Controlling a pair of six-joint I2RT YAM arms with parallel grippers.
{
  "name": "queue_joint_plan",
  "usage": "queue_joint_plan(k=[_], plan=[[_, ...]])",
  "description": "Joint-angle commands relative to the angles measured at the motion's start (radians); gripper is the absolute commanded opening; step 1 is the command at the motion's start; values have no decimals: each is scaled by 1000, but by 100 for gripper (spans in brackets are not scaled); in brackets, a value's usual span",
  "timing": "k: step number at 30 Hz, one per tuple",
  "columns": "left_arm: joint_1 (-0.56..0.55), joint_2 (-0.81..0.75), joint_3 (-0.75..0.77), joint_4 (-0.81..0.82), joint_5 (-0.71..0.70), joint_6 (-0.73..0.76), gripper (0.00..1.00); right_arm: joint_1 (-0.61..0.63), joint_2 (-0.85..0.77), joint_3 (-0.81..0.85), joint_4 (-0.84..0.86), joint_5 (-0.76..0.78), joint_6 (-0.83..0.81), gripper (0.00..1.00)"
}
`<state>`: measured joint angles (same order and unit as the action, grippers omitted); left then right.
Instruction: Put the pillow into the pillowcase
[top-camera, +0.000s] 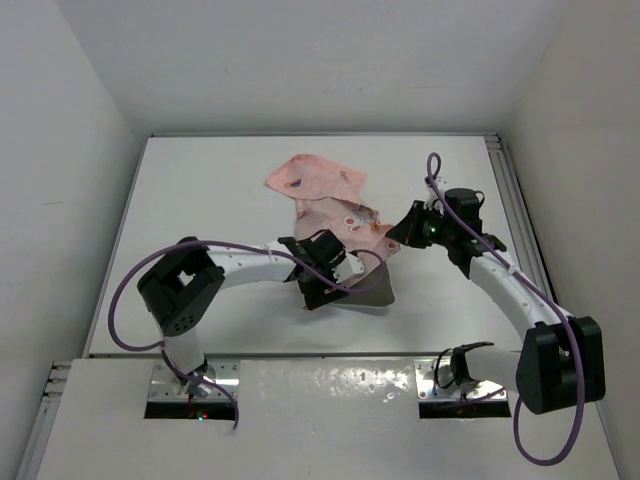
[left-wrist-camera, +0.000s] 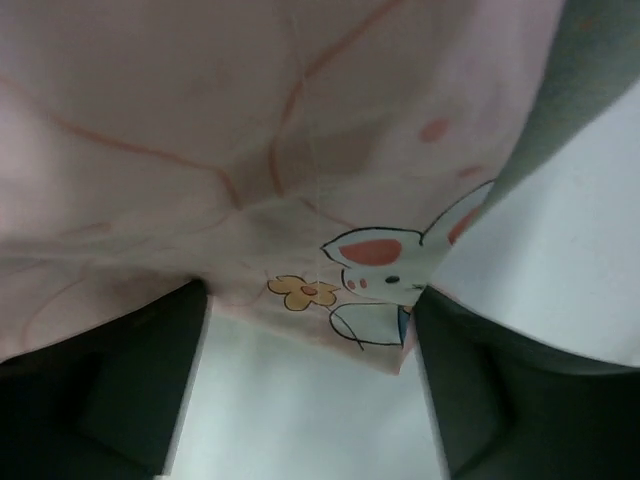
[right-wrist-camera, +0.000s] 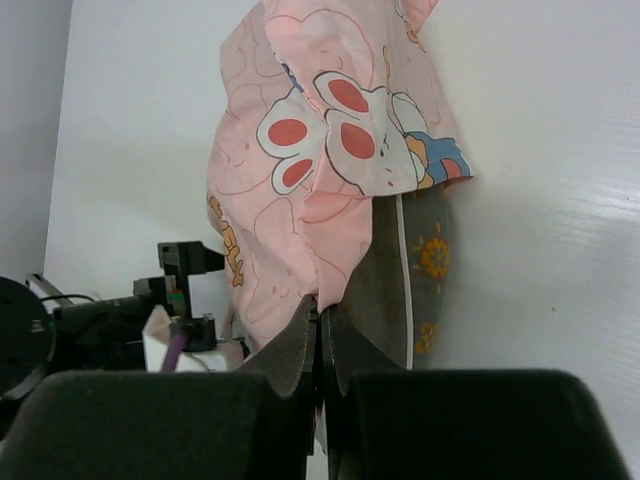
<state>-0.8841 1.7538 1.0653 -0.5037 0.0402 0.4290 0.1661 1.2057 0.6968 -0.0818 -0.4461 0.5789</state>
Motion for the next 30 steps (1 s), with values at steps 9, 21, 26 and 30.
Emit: queue_joint_plan(k=[9, 21, 26, 30], plan=[[-15, 24, -4, 39, -30, -15, 0, 6, -31, 1, 53, 23, 4, 0], [165, -205, 496, -340, 17, 73, 0, -14, -44, 220, 42, -23, 91, 0], [223, -183, 703, -413, 70, 77, 0, -31, -31, 334, 76, -51, 150, 0], [244, -183, 737, -426, 66, 111, 0, -33, -23, 356, 45, -39, 113, 0]])
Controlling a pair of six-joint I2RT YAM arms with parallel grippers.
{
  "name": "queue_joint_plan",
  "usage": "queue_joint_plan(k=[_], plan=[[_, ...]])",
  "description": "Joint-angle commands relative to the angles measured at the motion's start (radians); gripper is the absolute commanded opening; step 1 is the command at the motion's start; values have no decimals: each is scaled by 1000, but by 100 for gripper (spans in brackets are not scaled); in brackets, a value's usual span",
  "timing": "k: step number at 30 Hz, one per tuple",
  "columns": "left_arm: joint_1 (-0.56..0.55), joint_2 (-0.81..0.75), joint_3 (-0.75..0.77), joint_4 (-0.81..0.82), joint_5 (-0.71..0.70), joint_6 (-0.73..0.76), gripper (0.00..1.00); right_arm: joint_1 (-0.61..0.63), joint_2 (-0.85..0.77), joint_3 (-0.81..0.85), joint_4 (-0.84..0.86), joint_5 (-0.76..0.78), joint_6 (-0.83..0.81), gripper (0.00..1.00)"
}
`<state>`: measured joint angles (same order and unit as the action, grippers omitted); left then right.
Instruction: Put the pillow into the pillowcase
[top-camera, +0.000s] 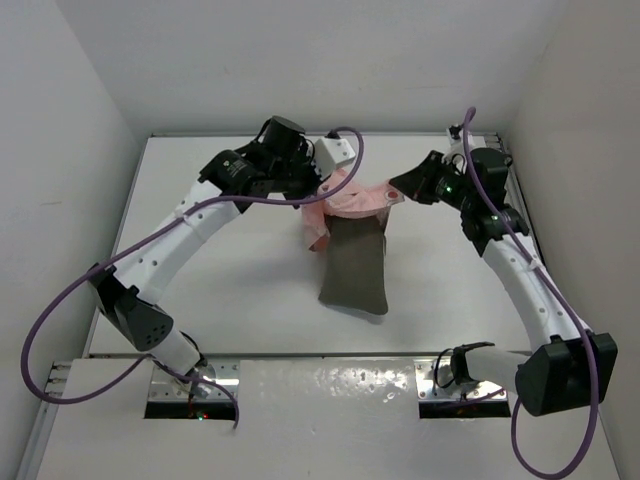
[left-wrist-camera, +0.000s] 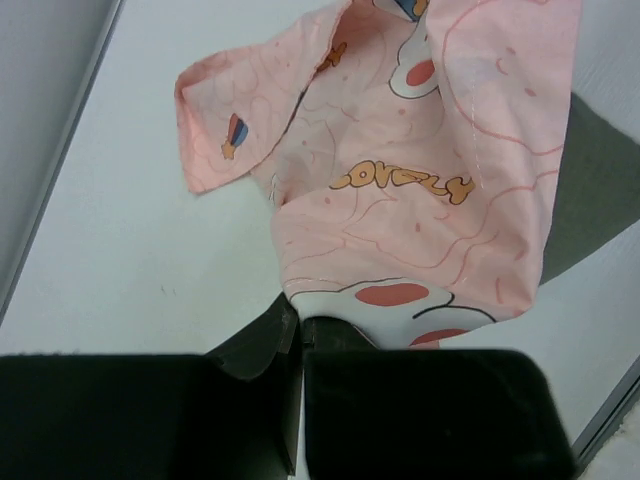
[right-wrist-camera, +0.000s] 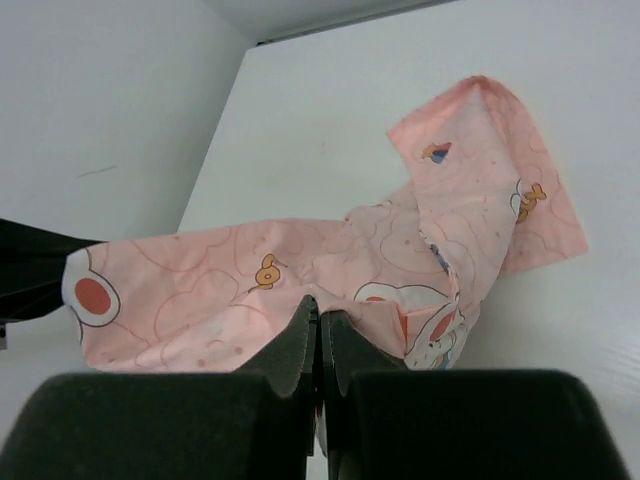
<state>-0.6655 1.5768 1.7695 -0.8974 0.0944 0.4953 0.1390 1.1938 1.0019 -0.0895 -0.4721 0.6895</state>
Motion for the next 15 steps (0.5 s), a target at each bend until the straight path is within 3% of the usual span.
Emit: queue_joint_plan(k=[1, 9, 15], plan=[[26, -15, -20, -28, 8, 52, 0, -7, -13, 38, 44, -13, -4, 0], [-71, -51, -376, 77, 5, 121, 0, -9, -54, -348, 85, 61, 42, 0], [-173, -17, -562, 64, -71, 224, 3, -55, -5, -430, 97, 79, 140, 0]])
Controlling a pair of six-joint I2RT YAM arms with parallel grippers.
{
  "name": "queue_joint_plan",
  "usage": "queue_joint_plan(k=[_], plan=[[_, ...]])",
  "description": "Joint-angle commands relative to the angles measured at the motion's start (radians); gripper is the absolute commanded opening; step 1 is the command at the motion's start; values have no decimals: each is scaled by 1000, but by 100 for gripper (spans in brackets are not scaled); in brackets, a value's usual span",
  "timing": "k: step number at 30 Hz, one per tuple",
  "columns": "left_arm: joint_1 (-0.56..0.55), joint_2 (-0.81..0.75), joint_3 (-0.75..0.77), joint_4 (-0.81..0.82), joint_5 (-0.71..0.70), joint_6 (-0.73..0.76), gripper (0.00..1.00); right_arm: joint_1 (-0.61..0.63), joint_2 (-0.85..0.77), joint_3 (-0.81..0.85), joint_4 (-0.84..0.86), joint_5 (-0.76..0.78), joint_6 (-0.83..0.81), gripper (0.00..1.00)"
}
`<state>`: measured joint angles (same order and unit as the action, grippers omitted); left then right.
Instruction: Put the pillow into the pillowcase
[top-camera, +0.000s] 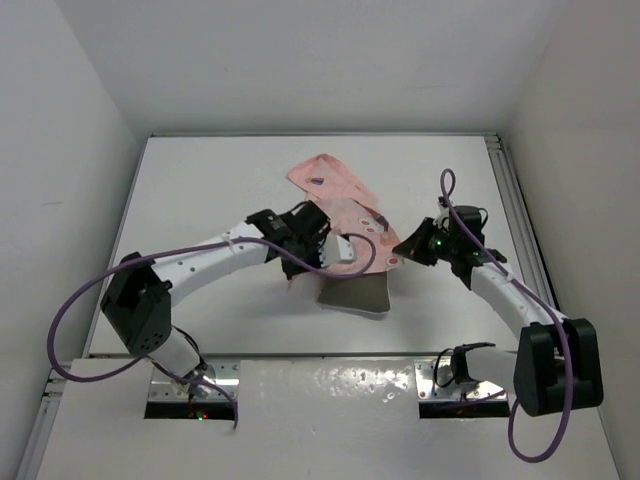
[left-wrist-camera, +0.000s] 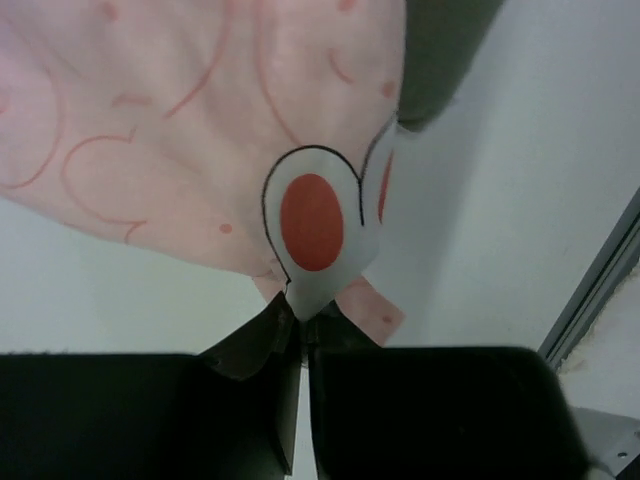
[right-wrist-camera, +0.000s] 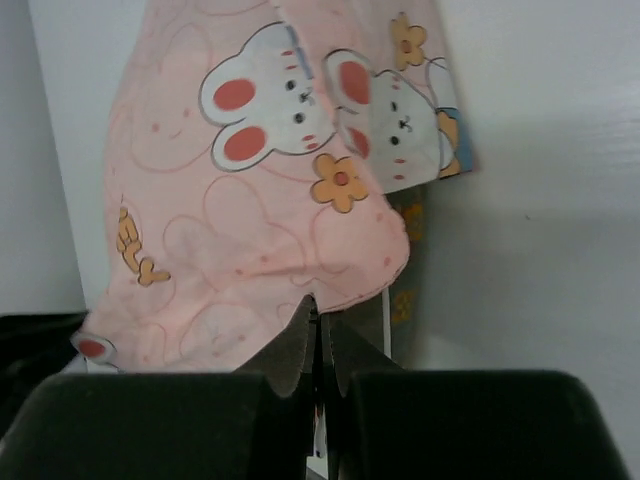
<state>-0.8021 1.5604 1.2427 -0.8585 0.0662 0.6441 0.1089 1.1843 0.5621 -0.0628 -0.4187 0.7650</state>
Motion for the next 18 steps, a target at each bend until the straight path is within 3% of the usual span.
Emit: queue_joint_plan(k=[1, 2, 4, 5, 6, 8, 9, 12, 18], plan=[[-46, 6, -54, 26, -46, 75, 5, -34, 14, 9, 67, 24, 86, 0], [-61, 10, -57, 26, -46, 75, 9, -41, 23, 13, 67, 24, 95, 0], [-75, 21, -48, 30, -43, 63, 20, -67, 58, 24, 20, 15, 111, 14], [-78, 26, -40, 36, -45, 60, 37, -78, 67, 41, -8, 11, 112, 33], [-80, 35, -25, 36, -49, 54, 45, -89, 75, 44, -15, 3, 112, 65], [-85, 44, -9, 38, -57, 48, 63, -100, 83, 59, -52, 11, 99, 93], [-88, 55, 0, 41, -59, 39, 72, -100, 78, 65, -66, 23, 86, 99], [-100, 75, 37, 52, -39, 16, 99, -97, 23, 74, -140, 133, 31, 99], [-129, 107, 139, 90, 37, -46, 100, -92, -198, 13, -178, 267, -41, 99]])
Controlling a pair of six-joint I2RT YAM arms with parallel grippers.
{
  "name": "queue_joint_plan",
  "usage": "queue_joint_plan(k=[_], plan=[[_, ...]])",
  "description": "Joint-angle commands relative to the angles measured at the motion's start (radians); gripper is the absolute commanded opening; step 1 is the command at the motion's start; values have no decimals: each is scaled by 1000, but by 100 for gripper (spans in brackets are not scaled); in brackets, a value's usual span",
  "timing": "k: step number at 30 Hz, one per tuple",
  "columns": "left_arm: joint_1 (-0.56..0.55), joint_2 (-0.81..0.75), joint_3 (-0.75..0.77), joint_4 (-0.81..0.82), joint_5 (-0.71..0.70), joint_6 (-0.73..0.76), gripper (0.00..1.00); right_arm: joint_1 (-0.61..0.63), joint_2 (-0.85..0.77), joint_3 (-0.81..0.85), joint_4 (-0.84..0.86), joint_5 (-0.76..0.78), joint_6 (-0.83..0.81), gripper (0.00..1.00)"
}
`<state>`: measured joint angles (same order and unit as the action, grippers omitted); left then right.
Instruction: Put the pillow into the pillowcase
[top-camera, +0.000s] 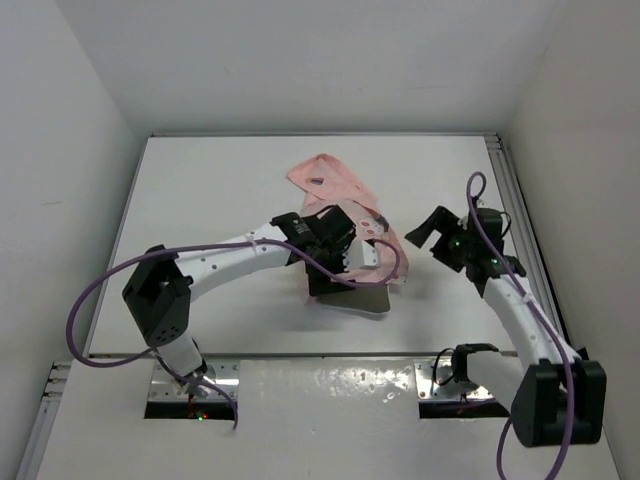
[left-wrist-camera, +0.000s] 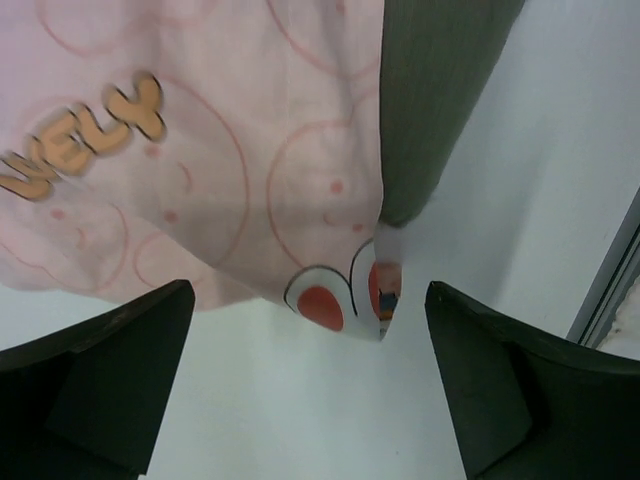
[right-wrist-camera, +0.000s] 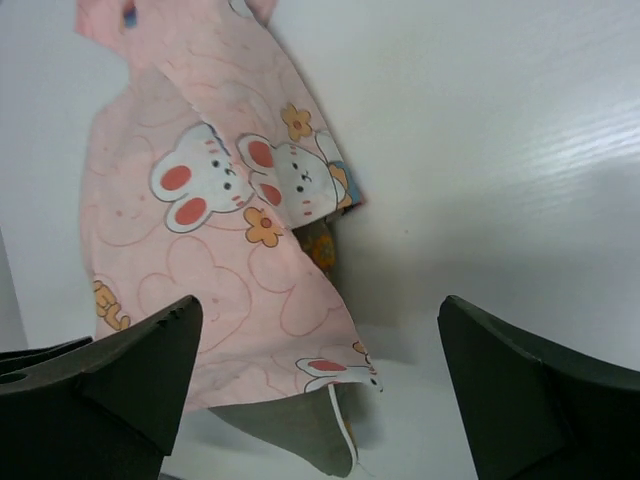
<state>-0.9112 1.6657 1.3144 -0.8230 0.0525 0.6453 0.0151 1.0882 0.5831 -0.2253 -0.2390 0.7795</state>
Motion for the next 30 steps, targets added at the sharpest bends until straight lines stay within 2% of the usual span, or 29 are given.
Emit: queue_joint_plan(k=[1, 5, 8, 12, 14, 15, 17, 18, 19, 20, 21, 22, 23, 24, 25, 26, 27, 28, 30], plan=[[-25, 3, 74, 73, 50, -53, 100, 6, -131, -15, -17, 95, -71, 99], [-28, 14, 65, 128, 40, -72, 100, 54, -255, -60, -28, 93, -112, 99], [-29, 52, 63, 140, 49, -52, 100, 83, -289, -89, -51, 101, -65, 99], [8, 71, 6, 232, 1, -49, 98, 111, -347, -175, 81, -11, 23, 99], [26, 74, 26, 236, 16, -49, 67, 144, -361, -203, 144, -17, 55, 99], [34, 74, 35, 236, 29, -53, 44, 157, -361, -204, 147, 0, 55, 99], [38, 72, 72, 225, 58, -70, 23, 209, -356, -200, 133, 12, 34, 99], [38, 74, 84, 210, 82, -81, 5, 229, -352, -187, 112, 23, 9, 98], [37, 75, 95, 203, 90, -102, 0, 249, -343, -181, 98, 26, -6, 93], [38, 77, 114, 197, 115, -108, 0, 297, -335, -181, 96, 27, -19, 87], [38, 75, 115, 187, 130, -113, 0, 324, -329, -184, 96, 33, -32, 62], [38, 75, 118, 183, 138, -122, 0, 379, -309, -190, 92, 70, -32, 42], [38, 74, 118, 179, 153, -127, 0, 410, -303, -195, 84, 101, -29, 26], [40, 75, 115, 171, 158, -128, 0, 440, -292, -204, 74, 136, -23, 16], [38, 74, 114, 168, 161, -130, 0, 494, -278, -210, 72, 212, -20, 15], [43, 68, 106, 165, 152, -134, 0, 544, -269, -222, 79, 278, -13, 26], [43, 68, 106, 168, 152, -134, 0, 545, -269, -227, 92, 279, -11, 26], [46, 57, 98, 173, 149, -144, 0, 593, -269, -230, 102, 341, -11, 36], [57, 45, 91, 177, 144, -150, 0, 650, -263, -227, 139, 407, -19, 46]])
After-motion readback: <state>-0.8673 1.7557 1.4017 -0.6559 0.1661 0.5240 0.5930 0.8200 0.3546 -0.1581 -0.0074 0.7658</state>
